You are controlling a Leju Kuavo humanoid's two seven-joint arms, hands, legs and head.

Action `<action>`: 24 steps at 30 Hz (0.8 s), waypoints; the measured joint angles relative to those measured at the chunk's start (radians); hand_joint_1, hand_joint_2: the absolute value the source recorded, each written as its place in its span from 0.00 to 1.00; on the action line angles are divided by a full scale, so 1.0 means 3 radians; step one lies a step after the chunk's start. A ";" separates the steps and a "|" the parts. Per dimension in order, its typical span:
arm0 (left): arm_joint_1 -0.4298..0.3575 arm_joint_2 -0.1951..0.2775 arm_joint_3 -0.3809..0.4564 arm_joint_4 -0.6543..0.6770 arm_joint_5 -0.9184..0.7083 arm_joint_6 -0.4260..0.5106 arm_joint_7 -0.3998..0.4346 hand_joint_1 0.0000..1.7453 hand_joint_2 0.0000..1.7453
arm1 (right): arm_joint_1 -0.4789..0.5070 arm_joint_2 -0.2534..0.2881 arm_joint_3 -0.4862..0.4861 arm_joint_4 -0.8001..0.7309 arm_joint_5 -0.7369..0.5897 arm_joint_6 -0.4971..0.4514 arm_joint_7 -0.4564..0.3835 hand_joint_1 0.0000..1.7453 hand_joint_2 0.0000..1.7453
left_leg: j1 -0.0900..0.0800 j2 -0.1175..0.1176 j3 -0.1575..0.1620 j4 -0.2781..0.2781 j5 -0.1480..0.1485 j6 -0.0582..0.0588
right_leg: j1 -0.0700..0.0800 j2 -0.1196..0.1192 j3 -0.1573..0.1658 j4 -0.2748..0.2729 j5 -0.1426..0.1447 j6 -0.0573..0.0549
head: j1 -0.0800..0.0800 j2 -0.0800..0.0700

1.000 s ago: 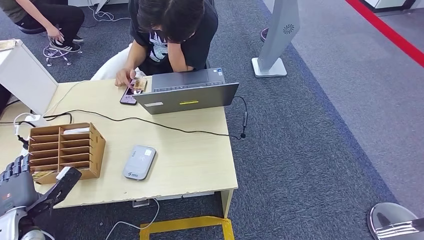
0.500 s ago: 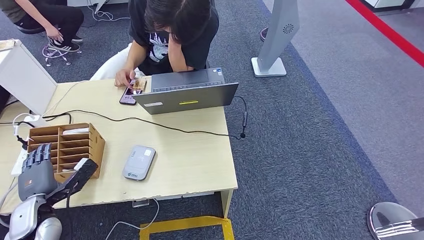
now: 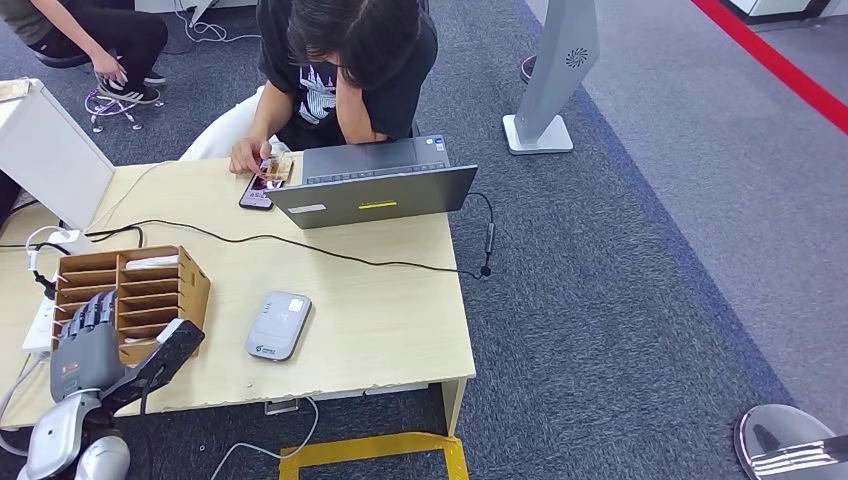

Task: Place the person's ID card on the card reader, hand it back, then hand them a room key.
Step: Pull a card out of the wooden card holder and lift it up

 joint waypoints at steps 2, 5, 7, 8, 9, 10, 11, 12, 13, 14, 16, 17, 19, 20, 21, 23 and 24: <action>0.0007 0.0001 -0.0003 0.0000 0.0009 -0.0006 0.0005 0.00 1.00 | 0.0000 -0.0001 0.0000 -0.0004 -0.0001 0.0000 0.0000 0.00 1.00 | 0.0000 0.0000 0.0000 0.0000 0.0000 0.0000 | 0.0000 0.0000 0.0000 0.0000 0.0000 0.0000 | 0.0000 0.0000; 0.0011 0.0008 -0.0006 0.0000 0.0020 -0.0012 0.0012 0.00 1.00 | 0.0000 -0.0001 0.0000 -0.0008 -0.0001 -0.0001 0.0000 0.00 1.00 | 0.0000 0.0000 0.0000 0.0000 0.0000 0.0000 | 0.0000 0.0000 0.0000 0.0000 0.0000 0.0000 | 0.0000 0.0000; 0.0011 0.0015 -0.0010 0.0000 0.0024 -0.0014 0.0017 0.00 1.00 | 0.0000 -0.0002 0.0000 -0.0009 -0.0001 -0.0002 0.0000 0.00 1.00 | 0.0000 0.0000 0.0000 0.0000 0.0000 0.0000 | 0.0000 0.0000 0.0000 0.0000 0.0000 0.0000 | 0.0000 0.0000; 0.0012 0.0017 -0.0014 0.0000 0.0025 -0.0015 0.0019 0.00 1.00 | 0.0000 -0.0002 0.0000 -0.0010 -0.0001 -0.0002 0.0000 0.00 1.00 | 0.0000 0.0000 0.0000 0.0000 0.0000 0.0000 | 0.0000 0.0000 0.0000 0.0000 0.0000 0.0000 | 0.0000 0.0000; 0.0013 0.0018 -0.0018 0.0000 0.0027 -0.0018 0.0022 0.00 1.00 | 0.0000 -0.0002 0.0000 -0.0010 -0.0001 -0.0003 0.0000 0.00 1.00 | 0.0000 0.0000 0.0000 0.0000 0.0000 0.0000 | 0.0000 0.0000 0.0000 0.0000 0.0000 0.0000 | 0.0000 0.0000; 0.0014 0.0019 -0.0023 0.0000 0.0029 -0.0022 0.0024 0.00 1.00 | 0.0000 -0.0002 0.0000 -0.0010 -0.0001 -0.0003 0.0000 0.00 1.00 | 0.0000 0.0000 0.0000 0.0000 0.0000 0.0000 | 0.0000 0.0000 0.0000 0.0000 0.0000 0.0000 | 0.0000 0.0000; 0.0015 0.0019 -0.0027 0.0000 0.0031 -0.0025 0.0025 0.00 1.00 | 0.0000 -0.0002 0.0000 -0.0010 -0.0001 -0.0003 0.0000 0.00 1.00 | 0.0000 0.0000 0.0000 0.0000 0.0000 0.0000 | 0.0000 0.0000 0.0000 0.0000 0.0000 0.0000 | 0.0000 0.0000; 0.0016 0.0019 -0.0030 0.0000 0.0033 -0.0028 0.0025 0.00 1.00 | -0.0001 -0.0002 0.0000 -0.0010 -0.0001 -0.0003 0.0000 0.00 1.00 | 0.0000 0.0000 0.0000 0.0000 0.0000 0.0000 | 0.0000 0.0000 0.0000 0.0000 0.0000 0.0000 | 0.0000 0.0000; 0.0017 0.0019 -0.0032 0.0000 0.0036 -0.0028 0.0026 0.00 1.00 | -0.0001 -0.0002 0.0000 -0.0010 -0.0001 -0.0003 0.0000 0.00 1.00 | 0.0000 0.0000 0.0000 0.0000 0.0000 0.0000 | 0.0000 0.0000 0.0000 0.0000 0.0000 0.0000 | 0.0000 0.0000; 0.0017 0.0018 -0.0033 0.0000 0.0038 -0.0028 0.0027 0.00 1.00 | -0.0001 -0.0002 0.0000 -0.0011 -0.0001 -0.0003 0.0000 0.00 1.00 | 0.0000 0.0000 0.0000 0.0000 0.0000 0.0000 | 0.0000 0.0000 0.0000 0.0000 0.0000 0.0000 | 0.0000 0.0000; 0.0017 0.0018 -0.0037 0.0000 0.0045 -0.0028 0.0031 0.00 1.00 | -0.0001 -0.0002 0.0000 -0.0011 -0.0001 -0.0003 0.0000 0.00 1.00 | 0.0000 0.0000 0.0000 0.0000 0.0000 0.0000 | 0.0000 0.0000 0.0000 0.0000 0.0000 0.0000 | 0.0000 0.0000; 0.0017 0.0018 -0.0039 0.0000 0.0048 -0.0028 0.0033 0.00 1.00 | -0.0001 -0.0002 0.0000 -0.0011 0.0000 -0.0003 0.0000 0.00 1.00 | 0.0000 0.0000 0.0000 0.0000 0.0000 0.0000 | 0.0000 0.0000 0.0000 0.0000 0.0000 0.0000 | 0.0000 0.0000; 0.0017 0.0018 -0.0043 0.0000 0.0052 -0.0028 0.0035 0.00 1.00 | -0.0001 -0.0002 0.0000 -0.0012 0.0000 -0.0003 0.0000 0.00 1.00 | 0.0000 0.0000 0.0000 0.0000 0.0000 0.0000 | 0.0000 0.0000 0.0000 0.0000 0.0000 0.0000 | 0.0000 0.0000; 0.0017 0.0018 -0.0045 0.0000 0.0052 -0.0028 0.0036 0.00 1.00 | -0.0001 -0.0002 0.0000 -0.0013 0.0001 -0.0003 0.0000 0.00 1.00 | 0.0000 0.0000 0.0000 0.0000 0.0000 0.0000 | 0.0000 0.0000 0.0000 0.0000 0.0000 0.0000 | 0.0000 0.0000; 0.0017 0.0018 -0.0047 0.0000 0.0052 -0.0028 0.0036 0.00 1.00 | -0.0001 -0.0002 0.0000 -0.0014 0.0001 -0.0002 0.0000 0.00 1.00 | 0.0000 0.0000 0.0000 0.0000 0.0000 0.0000 | 0.0000 0.0000 0.0000 0.0000 0.0000 0.0000 | 0.0000 0.0000; 0.0017 0.0017 -0.0051 0.0000 0.0053 -0.0030 0.0036 0.00 1.00 | -0.0002 -0.0002 0.0000 -0.0017 0.0002 0.0001 0.0000 0.00 1.00 | 0.0000 0.0000 0.0000 0.0000 0.0000 0.0000 | 0.0000 0.0000 0.0000 0.0000 0.0000 0.0000 | 0.0000 0.0000; 0.0017 0.0016 -0.0053 0.0000 0.0054 -0.0031 0.0036 0.00 1.00 | -0.0002 -0.0002 0.0000 -0.0018 0.0003 0.0004 0.0000 0.00 1.00 | 0.0000 0.0000 0.0000 0.0000 0.0000 0.0000 | 0.0000 0.0000 0.0000 0.0000 0.0000 0.0000 | 0.0000 0.0000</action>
